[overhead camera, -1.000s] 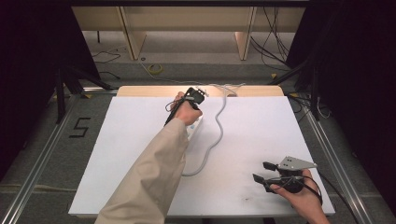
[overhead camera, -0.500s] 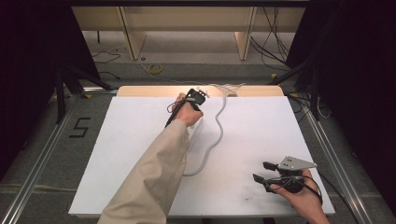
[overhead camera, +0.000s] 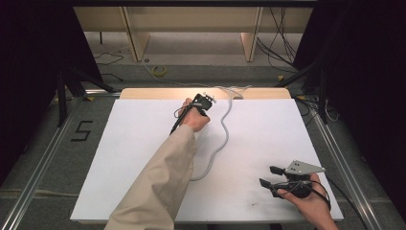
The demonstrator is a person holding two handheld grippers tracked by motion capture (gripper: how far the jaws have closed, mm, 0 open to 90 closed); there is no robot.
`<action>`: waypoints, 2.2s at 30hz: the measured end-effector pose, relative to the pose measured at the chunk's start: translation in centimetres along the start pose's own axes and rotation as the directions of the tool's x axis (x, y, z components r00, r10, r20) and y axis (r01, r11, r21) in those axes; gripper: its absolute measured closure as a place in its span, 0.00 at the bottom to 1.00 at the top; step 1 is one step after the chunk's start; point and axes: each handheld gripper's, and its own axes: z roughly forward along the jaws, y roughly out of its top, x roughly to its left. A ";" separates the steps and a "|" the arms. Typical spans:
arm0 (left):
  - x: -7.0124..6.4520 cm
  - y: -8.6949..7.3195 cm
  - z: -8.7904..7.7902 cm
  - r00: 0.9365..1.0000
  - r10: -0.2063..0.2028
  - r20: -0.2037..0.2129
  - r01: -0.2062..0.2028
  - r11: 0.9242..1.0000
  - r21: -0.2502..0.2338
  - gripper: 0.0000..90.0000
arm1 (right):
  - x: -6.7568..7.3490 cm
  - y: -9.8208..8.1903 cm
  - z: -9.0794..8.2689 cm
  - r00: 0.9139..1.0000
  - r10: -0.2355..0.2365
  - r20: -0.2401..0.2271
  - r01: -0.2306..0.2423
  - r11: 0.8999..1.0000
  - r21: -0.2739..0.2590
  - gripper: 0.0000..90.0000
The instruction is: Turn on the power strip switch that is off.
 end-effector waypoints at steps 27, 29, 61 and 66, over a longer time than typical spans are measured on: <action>-0.1 -0.1 0.5 1.000 -0.008 -0.005 0.008 1.000 0.011 1.00 | 0.0 0.0 0.0 1.000 0.000 -0.001 0.000 1.000 0.004 0.38; 0.1 -0.1 0.5 1.000 -0.008 -0.002 0.008 1.000 0.015 1.00 | 0.0 0.0 0.0 1.000 0.000 -0.001 0.000 1.000 0.004 0.38; 0.0 -0.1 0.7 1.000 -0.005 -0.012 0.006 0.999 0.046 1.00 | 0.1 0.0 0.1 1.000 -0.003 -0.003 0.003 1.000 0.005 0.38; 0.1 -0.1 0.7 1.000 -0.013 -0.006 0.013 0.999 0.045 1.00 | 0.0 0.0 0.1 1.000 -0.007 -0.003 0.007 1.000 0.007 0.38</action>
